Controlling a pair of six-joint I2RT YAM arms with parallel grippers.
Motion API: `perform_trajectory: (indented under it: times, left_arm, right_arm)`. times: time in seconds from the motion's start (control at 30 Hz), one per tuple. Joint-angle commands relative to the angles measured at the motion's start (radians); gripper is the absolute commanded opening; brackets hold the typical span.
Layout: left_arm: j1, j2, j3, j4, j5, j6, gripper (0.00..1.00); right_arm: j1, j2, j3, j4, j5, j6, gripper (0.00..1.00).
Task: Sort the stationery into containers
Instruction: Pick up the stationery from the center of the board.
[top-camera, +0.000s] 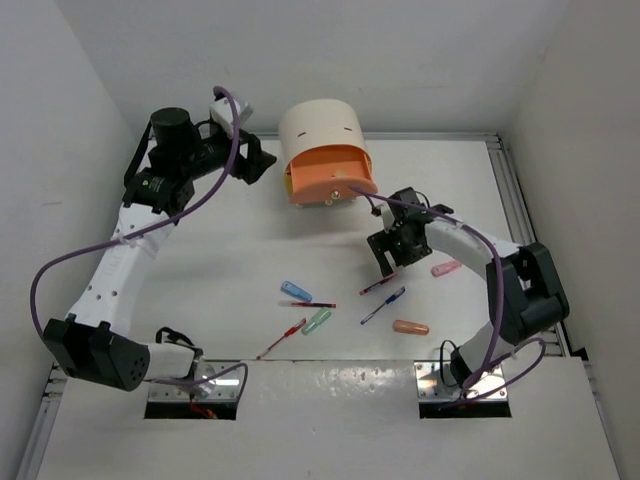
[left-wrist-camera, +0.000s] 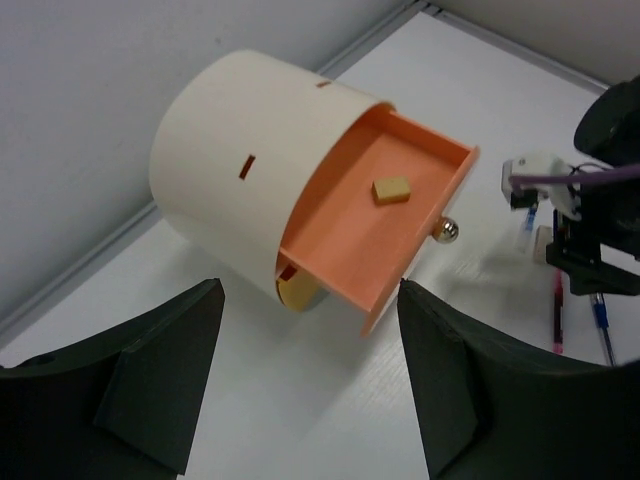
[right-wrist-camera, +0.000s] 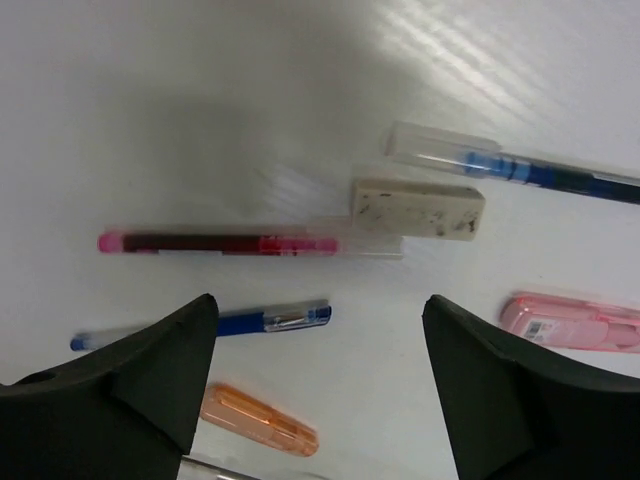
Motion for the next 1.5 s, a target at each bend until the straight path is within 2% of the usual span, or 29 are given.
perform_trajectory:
  times: [0.0, 0.23, 0.5, 0.87, 0.97, 1.23, 1.37, 1.47]
  left_arm:
    - [0.040, -0.014, -0.054, 0.023, 0.044, -0.022, 0.77]
    - [0.074, -0.020, -0.083, 0.036, 0.076, -0.033, 0.77]
    - [0.103, -0.021, -0.126, 0.084, 0.081, -0.046, 0.77]
    - [0.120, -0.023, -0.151, 0.090, 0.090, -0.043, 0.77]
    - [0.123, -0.021, -0.151, 0.087, 0.090, -0.037, 0.77]
    - [0.126, -0.023, -0.155, 0.090, 0.090, -0.040, 0.77]
    - [0.128, -0.029, -0.154, 0.090, 0.090, -0.042, 0.77]
    - [0.132, -0.044, -0.154, 0.087, 0.090, -0.037, 0.77]
  right_arm:
    - [-0.021, 0.023, 0.072, 0.009, 0.035, 0.099, 0.82]
    - [-0.069, 0.103, 0.073, 0.058, 0.021, 0.057, 0.76]
    - [-0.118, 0.136, 0.063, 0.107, 0.021, -0.011, 0.81]
    - [-0.127, 0.191, 0.046, 0.165, -0.013, -0.008, 0.80]
    - [-0.127, 0.194, 0.037, 0.184, -0.011, -0.011, 0.76]
    - [-0.128, 0.171, -0.006, 0.176, -0.008, -0.013, 0.58]
    - [-0.128, 0.127, -0.025, 0.168, -0.002, -0.008, 0.45]
    - [-0.127, 0.064, -0.002, 0.110, -0.016, 0.001, 0.41]
